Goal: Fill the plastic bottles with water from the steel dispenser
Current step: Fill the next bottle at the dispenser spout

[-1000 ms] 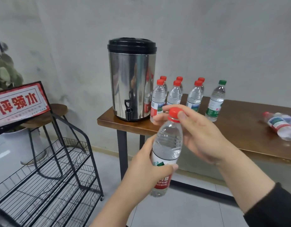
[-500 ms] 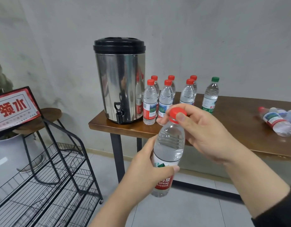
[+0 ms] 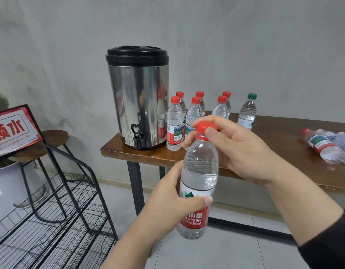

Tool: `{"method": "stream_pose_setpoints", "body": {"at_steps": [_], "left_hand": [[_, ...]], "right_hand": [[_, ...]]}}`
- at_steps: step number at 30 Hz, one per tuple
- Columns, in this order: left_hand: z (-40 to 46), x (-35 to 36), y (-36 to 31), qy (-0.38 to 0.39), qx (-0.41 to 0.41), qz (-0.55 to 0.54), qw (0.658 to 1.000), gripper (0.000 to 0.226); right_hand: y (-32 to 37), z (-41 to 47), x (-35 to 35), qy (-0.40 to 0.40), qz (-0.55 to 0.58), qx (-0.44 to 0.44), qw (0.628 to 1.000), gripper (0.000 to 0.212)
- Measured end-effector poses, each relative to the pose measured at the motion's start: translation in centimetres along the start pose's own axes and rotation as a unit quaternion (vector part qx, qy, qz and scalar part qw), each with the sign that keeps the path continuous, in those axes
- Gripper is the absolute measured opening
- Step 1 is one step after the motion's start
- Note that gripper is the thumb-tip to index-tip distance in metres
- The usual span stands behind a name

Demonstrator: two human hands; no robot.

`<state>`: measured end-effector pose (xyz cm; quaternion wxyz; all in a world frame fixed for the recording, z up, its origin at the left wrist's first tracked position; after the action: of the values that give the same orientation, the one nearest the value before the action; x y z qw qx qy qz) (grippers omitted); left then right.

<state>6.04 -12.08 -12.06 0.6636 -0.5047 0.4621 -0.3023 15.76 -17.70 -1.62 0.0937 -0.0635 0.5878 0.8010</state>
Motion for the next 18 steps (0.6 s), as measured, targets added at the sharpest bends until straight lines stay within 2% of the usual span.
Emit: {"method": "stream_pose_setpoints", "body": {"at_steps": [5, 11, 18], "left_hand": [[-0.1, -0.3, -0.4, 0.000, 0.010, 0.004, 1.000, 0.066], [0.0, -0.3, -0.4, 0.019, 0.008, 0.002, 1.000, 0.068], [0.2, -0.2, -0.1, 0.020, 0.007, -0.002, 1.000, 0.074]], "right_hand": [[0.3, -0.3, -0.1, -0.040, -0.033, -0.021, 0.998, 0.034], [0.7, -0.1, 0.7, 0.022, 0.011, -0.007, 1.000, 0.042], [1.5, 0.4, 0.2, 0.015, -0.013, -0.009, 1.000, 0.041]]}}
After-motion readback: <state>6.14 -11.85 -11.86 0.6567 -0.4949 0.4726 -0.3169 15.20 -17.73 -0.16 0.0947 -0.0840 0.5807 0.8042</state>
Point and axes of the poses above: each hand's wrist, its own z-axis towards the middle knuckle, its own x-axis out of the palm, y = z × x, the point moved 10 cm from there along z, towards the middle knuckle, and after that the axes turned 10 degrees about y, right-handed, at the moved point
